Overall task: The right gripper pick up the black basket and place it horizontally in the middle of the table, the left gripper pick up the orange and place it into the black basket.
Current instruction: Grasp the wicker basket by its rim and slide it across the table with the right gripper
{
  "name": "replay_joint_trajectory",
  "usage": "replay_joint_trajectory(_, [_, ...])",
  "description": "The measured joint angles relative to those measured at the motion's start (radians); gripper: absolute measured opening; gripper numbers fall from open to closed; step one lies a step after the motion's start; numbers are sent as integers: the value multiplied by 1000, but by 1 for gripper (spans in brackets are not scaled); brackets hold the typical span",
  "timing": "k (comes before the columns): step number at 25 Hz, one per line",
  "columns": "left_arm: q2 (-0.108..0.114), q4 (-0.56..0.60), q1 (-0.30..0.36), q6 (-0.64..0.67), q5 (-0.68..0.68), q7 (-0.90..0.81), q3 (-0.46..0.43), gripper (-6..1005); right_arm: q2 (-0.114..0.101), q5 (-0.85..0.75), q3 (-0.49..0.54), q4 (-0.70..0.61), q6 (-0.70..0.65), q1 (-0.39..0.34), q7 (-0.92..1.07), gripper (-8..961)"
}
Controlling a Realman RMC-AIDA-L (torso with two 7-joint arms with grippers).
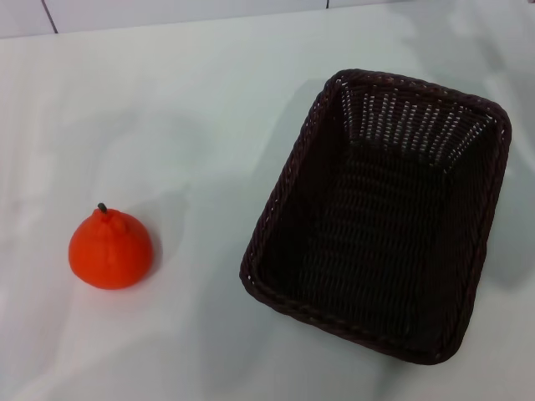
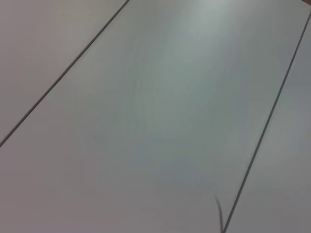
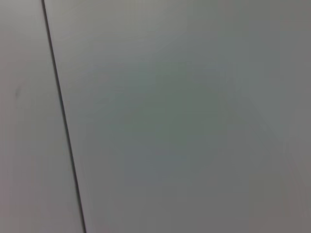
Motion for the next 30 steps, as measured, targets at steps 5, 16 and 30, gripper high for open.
replay_joint_trajectory(5, [0, 0, -1, 4, 0, 0, 0, 905, -2, -1, -6, -6, -32, 2, 26, 917])
replay_joint_trajectory(16, [-1, 0, 3, -2, 2, 78, 12, 906, -19, -42, -337, -170, -136, -13, 332, 916])
replay_joint_trajectory(30, [-2, 3, -4, 25, 2, 205, 40, 905, -198, -1048, -637, -835, 277, 32, 1529, 912])
